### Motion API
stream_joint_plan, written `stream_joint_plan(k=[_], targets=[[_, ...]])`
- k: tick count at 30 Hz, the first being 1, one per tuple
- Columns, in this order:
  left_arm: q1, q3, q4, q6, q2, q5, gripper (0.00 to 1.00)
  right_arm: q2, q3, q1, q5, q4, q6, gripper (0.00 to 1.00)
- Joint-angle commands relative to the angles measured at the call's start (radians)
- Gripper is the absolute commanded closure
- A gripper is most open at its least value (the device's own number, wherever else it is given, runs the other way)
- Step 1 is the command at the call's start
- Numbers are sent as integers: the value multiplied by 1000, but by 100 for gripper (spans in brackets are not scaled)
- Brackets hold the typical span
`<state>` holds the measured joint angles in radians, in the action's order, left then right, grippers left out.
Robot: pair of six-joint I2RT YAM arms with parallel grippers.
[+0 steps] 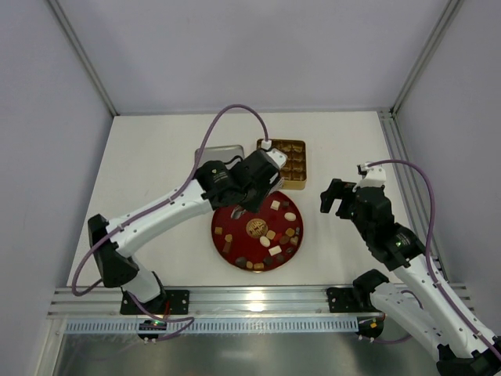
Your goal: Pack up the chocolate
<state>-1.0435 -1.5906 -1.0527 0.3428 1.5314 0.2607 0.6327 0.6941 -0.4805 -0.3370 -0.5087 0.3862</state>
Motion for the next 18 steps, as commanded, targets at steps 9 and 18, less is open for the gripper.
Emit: stream_joint_plan(k=[9,18], targets=[[132,-400,166,-128,329,20,79,-7,42,0,1,3,-9,0],[183,-567,304,-168,525,-6,78,-14,73,0,-4,-37,-20,0]])
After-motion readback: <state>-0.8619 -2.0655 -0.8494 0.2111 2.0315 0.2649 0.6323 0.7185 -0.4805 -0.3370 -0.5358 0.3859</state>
